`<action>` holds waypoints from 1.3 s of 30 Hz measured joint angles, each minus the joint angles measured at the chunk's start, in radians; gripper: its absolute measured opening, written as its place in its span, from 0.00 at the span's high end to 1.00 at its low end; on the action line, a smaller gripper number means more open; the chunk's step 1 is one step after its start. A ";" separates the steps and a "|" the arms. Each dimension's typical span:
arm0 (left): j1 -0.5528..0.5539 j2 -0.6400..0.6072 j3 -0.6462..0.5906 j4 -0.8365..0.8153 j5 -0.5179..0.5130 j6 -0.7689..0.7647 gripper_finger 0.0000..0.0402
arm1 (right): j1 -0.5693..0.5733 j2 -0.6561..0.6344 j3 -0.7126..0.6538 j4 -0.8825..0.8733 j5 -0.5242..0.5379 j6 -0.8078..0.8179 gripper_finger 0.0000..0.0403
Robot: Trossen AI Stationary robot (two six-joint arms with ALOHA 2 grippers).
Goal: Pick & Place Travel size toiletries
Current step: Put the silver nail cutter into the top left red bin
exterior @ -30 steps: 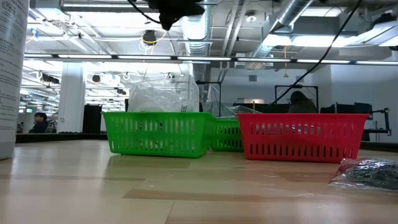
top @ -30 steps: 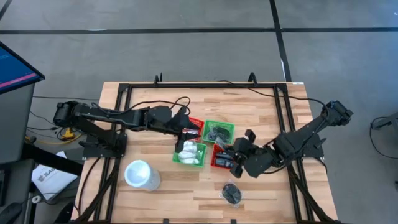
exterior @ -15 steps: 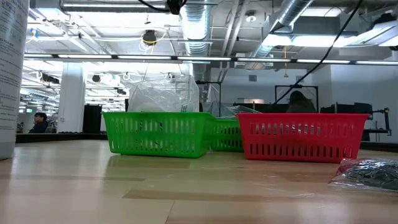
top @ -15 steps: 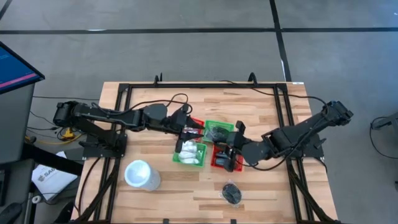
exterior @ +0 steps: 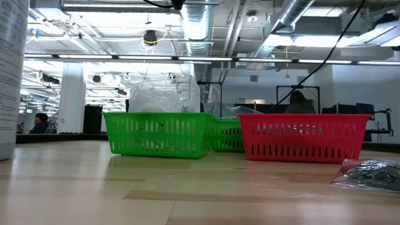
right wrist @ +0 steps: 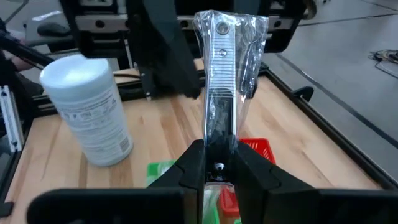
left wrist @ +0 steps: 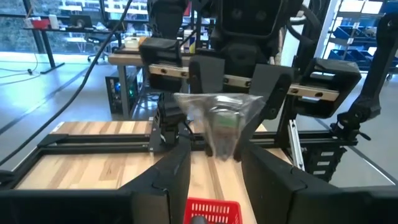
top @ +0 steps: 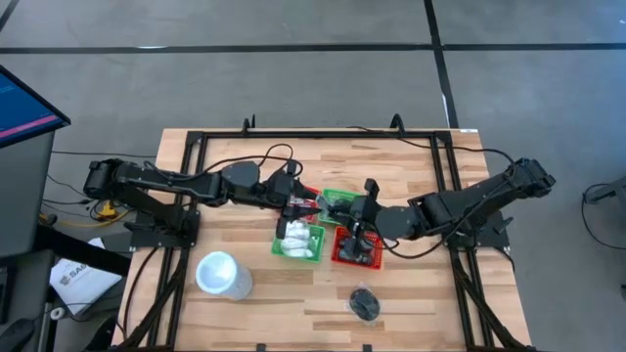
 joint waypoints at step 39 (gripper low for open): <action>0.008 0.000 0.000 0.094 0.070 0.048 0.91 | -0.070 0.000 0.000 0.086 -0.104 -0.089 0.84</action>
